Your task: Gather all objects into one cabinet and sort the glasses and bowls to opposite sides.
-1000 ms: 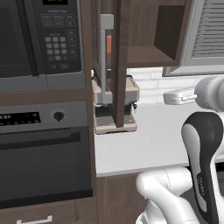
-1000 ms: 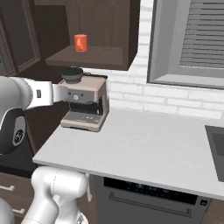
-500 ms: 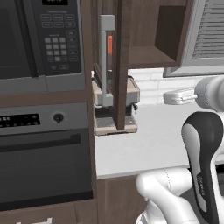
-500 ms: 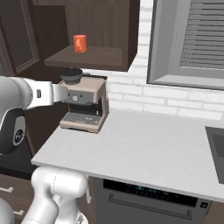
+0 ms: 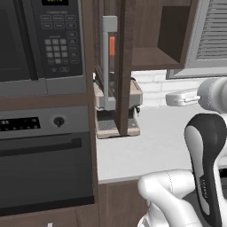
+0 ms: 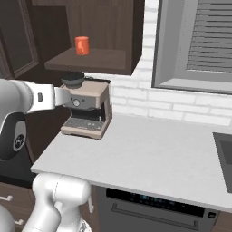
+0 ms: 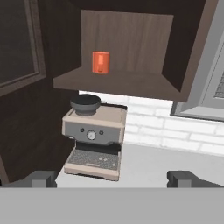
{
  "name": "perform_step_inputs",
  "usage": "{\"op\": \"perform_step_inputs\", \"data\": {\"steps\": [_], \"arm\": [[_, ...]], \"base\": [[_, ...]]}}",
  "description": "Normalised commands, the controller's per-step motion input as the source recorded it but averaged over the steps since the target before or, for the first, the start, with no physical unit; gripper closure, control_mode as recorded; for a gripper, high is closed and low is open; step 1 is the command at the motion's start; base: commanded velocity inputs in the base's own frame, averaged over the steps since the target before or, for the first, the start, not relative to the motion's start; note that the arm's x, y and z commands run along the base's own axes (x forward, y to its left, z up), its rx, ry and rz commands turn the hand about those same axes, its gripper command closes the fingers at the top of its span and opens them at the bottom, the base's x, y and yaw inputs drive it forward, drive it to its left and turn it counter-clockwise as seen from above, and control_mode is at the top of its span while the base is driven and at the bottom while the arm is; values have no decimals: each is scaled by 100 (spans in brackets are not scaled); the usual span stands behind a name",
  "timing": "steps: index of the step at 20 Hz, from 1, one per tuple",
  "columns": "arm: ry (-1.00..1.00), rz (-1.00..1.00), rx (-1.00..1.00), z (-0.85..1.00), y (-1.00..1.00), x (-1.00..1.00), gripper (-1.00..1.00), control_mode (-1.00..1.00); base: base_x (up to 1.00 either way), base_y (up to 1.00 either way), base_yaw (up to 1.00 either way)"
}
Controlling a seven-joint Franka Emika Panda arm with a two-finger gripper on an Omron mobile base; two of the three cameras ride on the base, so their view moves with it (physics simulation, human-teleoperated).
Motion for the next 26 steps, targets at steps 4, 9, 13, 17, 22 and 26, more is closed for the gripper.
{"op": "perform_step_inputs", "data": {"steps": [4, 9, 13, 17, 22, 26], "arm": [[0, 0, 0, 0, 0, 0, -100, 100], [0, 0, 0, 0, 0, 0, -100, 100], [0, 0, 0, 0, 0, 0, -100, 100], [-4, 0, 7, 30, 0, -5, -100, -100], [-18, 0, 10, 60, 1, -4, -100, -100], [-13, 0, 10, 50, 0, 36, -100, -100]], "base": [[2, 0, 0], [0, 0, 0], [0, 3, 0], [0, 0, 0], [0, 0, 0], [0, 0, 0]]}}
